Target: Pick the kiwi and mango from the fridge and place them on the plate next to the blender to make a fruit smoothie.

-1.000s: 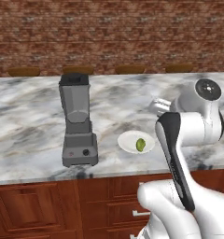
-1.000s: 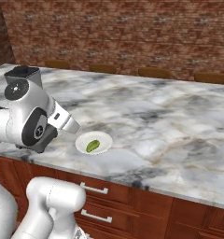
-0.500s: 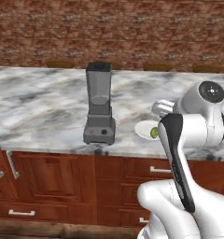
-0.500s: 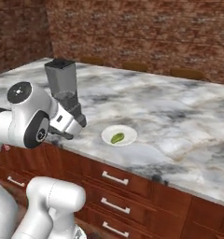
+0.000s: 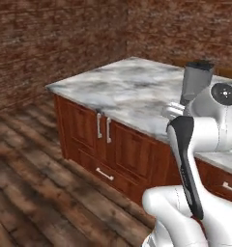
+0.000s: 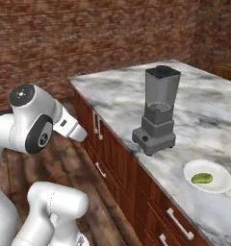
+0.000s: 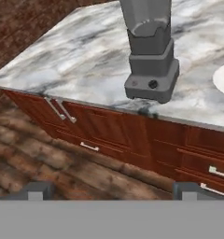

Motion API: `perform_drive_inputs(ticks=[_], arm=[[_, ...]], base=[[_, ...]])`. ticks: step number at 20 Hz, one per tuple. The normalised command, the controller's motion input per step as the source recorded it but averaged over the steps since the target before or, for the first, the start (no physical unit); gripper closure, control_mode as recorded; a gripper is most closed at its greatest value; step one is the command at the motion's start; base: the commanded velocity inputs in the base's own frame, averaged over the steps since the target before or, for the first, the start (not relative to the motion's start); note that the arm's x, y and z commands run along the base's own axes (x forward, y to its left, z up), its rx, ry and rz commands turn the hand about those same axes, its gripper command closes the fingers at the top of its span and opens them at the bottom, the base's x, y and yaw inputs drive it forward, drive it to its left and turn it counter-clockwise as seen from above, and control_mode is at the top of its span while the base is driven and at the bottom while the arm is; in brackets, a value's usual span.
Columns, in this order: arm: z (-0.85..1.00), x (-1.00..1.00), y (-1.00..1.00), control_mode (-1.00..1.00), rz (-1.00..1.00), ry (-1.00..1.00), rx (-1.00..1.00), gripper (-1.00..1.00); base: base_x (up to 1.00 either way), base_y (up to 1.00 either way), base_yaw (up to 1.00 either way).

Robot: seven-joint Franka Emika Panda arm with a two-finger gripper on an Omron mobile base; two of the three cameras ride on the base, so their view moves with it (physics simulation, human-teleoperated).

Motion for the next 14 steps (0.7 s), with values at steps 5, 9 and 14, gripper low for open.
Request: perform_drive_inputs(ticks=[5,9,14], arm=[[0.0,0.0,0.0,1.0,0.0,0.0,0.0,-1.0],[0.0,0.0,0.0,1.0,0.0,0.0,0.0,-1.0],[0.0,0.0,0.0,1.0,0.0,0.0,0.0,-1.0]], base=[[0.0,0.0,1.0],[0.0,0.0,1.0],[0.0,0.0,0.99]])
